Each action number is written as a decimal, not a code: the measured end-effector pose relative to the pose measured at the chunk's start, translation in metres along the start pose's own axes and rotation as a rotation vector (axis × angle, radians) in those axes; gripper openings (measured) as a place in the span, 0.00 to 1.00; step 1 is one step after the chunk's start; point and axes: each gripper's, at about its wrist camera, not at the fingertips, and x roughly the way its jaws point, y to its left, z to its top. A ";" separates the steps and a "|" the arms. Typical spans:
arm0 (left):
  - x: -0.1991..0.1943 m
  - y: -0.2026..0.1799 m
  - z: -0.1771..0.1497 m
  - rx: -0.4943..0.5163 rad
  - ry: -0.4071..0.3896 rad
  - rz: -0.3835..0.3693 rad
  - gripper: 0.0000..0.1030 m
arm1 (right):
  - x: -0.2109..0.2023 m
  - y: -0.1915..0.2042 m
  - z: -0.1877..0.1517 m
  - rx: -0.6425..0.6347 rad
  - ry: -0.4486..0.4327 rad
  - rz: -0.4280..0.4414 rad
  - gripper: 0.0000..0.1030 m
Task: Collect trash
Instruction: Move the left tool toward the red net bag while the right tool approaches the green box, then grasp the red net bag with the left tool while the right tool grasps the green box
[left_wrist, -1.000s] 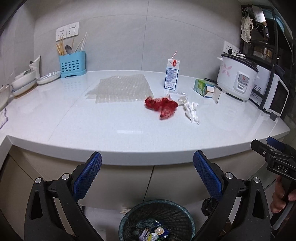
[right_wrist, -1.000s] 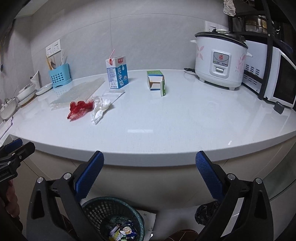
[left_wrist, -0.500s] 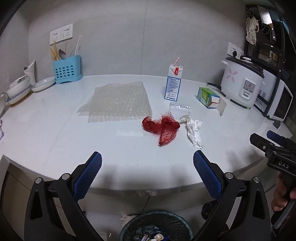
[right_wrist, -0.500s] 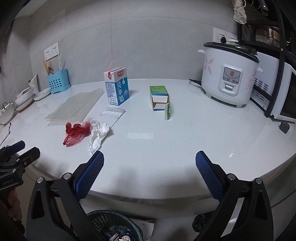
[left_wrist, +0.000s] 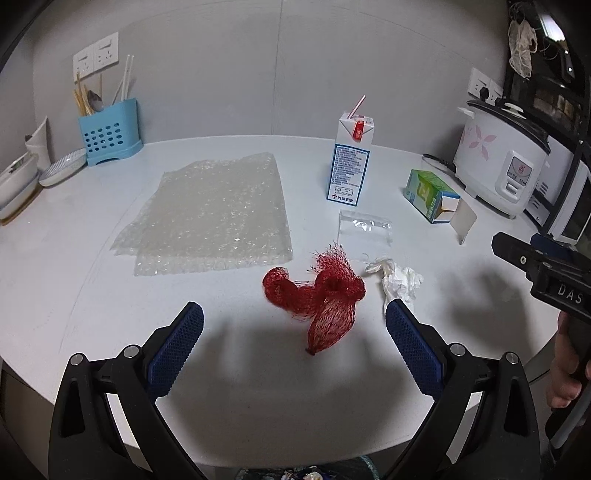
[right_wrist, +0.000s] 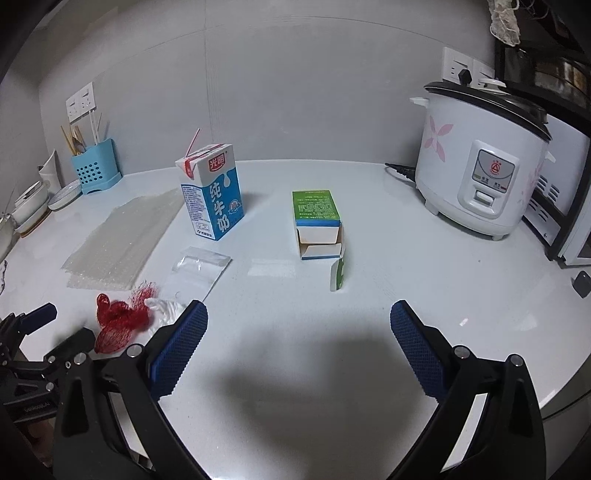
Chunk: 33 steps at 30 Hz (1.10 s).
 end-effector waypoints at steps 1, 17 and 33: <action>0.005 -0.001 0.003 0.000 0.009 -0.001 0.94 | 0.005 0.000 0.005 -0.001 0.007 -0.003 0.93; 0.049 -0.010 0.021 0.043 0.087 -0.010 0.93 | 0.089 -0.008 0.066 0.018 0.127 -0.017 0.92; 0.059 -0.010 0.020 0.050 0.146 -0.011 0.34 | 0.142 -0.004 0.075 0.060 0.219 -0.092 0.54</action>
